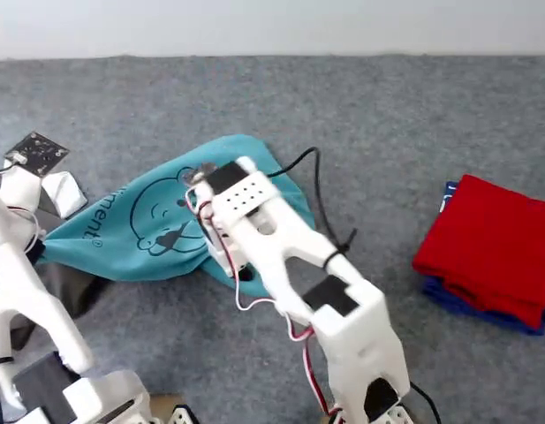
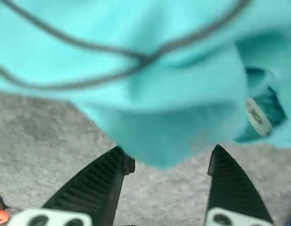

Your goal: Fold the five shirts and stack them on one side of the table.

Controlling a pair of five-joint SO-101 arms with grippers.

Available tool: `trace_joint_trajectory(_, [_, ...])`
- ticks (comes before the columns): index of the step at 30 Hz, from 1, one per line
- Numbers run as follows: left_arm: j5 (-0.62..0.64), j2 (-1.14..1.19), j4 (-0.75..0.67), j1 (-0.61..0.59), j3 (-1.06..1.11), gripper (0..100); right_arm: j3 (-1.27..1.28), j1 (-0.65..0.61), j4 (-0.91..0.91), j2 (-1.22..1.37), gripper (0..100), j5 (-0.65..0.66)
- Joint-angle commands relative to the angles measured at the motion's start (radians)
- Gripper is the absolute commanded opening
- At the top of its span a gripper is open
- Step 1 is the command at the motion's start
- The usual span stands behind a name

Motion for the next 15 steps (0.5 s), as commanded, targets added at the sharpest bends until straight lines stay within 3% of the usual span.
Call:
trace_joint_trajectory(1, [-0.002,-0.032,-0.011,-0.008,-0.005,2,-0.077,-0.015,0.008,0.061,26.2,-0.014])
trace_joint_trajectory(3, [-0.002,-0.037,-0.011,-0.008,-0.007,2,-0.109,-0.005,0.016,0.096,23.6,-0.005])
trace_joint_trajectory(7, [-0.002,-0.038,-0.011,-0.009,-0.012,2,-0.184,0.064,0.053,0.096,0.0,0.046])
trace_joint_trajectory(9, [-0.002,-0.038,-0.011,-0.009,-0.012,2,-0.224,0.110,0.088,0.079,3.6,0.058])
trace_joint_trajectory(12, [0.002,-0.040,-0.006,-0.009,-0.035,2,-0.256,0.173,0.107,0.039,1.4,0.127])
trace_joint_trajectory(15, [0.081,-0.040,-0.006,-0.009,-0.111,2,-0.256,0.226,0.107,-0.038,1.0,0.175])
